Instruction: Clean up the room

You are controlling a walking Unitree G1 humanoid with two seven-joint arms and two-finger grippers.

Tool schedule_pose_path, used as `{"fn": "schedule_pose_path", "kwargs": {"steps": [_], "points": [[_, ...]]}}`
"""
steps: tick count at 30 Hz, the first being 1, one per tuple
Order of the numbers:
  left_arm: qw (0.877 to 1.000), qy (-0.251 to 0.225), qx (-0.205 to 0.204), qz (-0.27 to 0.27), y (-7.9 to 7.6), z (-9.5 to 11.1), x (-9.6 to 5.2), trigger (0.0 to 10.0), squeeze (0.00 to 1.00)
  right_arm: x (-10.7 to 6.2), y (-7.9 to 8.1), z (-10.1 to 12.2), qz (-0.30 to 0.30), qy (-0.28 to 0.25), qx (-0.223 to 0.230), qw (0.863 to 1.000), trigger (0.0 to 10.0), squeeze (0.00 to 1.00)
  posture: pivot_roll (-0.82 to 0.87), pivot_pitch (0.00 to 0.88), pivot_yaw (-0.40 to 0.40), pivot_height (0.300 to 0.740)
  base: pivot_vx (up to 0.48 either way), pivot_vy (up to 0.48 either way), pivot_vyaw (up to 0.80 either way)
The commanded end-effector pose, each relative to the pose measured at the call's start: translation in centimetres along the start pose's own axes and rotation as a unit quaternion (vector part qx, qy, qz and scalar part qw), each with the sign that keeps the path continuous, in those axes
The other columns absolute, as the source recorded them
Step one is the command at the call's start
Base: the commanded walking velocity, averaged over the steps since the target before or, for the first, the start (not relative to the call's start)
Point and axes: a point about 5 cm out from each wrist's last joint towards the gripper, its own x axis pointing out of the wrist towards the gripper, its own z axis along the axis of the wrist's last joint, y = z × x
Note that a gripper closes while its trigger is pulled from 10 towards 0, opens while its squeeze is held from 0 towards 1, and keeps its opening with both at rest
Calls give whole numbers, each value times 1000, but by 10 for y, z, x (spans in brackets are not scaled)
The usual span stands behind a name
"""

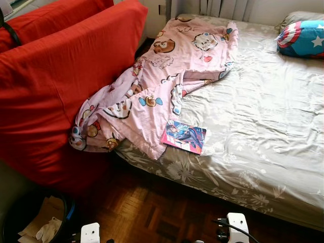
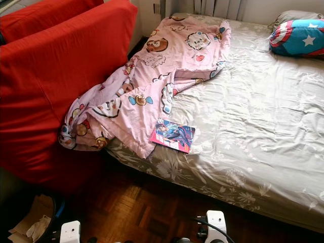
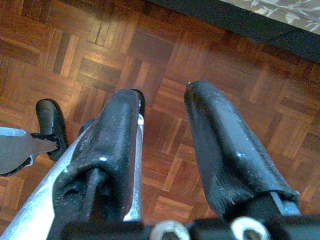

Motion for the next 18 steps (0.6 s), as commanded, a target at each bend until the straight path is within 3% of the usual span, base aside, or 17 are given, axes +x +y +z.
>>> {"fn": "schedule_pose_path", "kwargs": {"steps": [1, 13, 18], "points": [[998, -19, 19, -51, -27, 43, 12, 10000, 0, 8, -7, 46, -35, -36, 47, 998, 10000, 0, -76, 0, -43, 740, 0, 0, 0], [998, -28, 19, -48, -26, 44, 12, 10000, 0, 8, -7, 45, -36, -36, 58, 997, 10000, 0, -72, 0, -40, 740, 0, 0, 0], [997, -54, 16, -49, -26, 49, 12, 10000, 0, 8, -7, 47, -35, -45, 63, 996, 10000, 0, -71, 0, -40, 740, 0, 0, 0]]}}
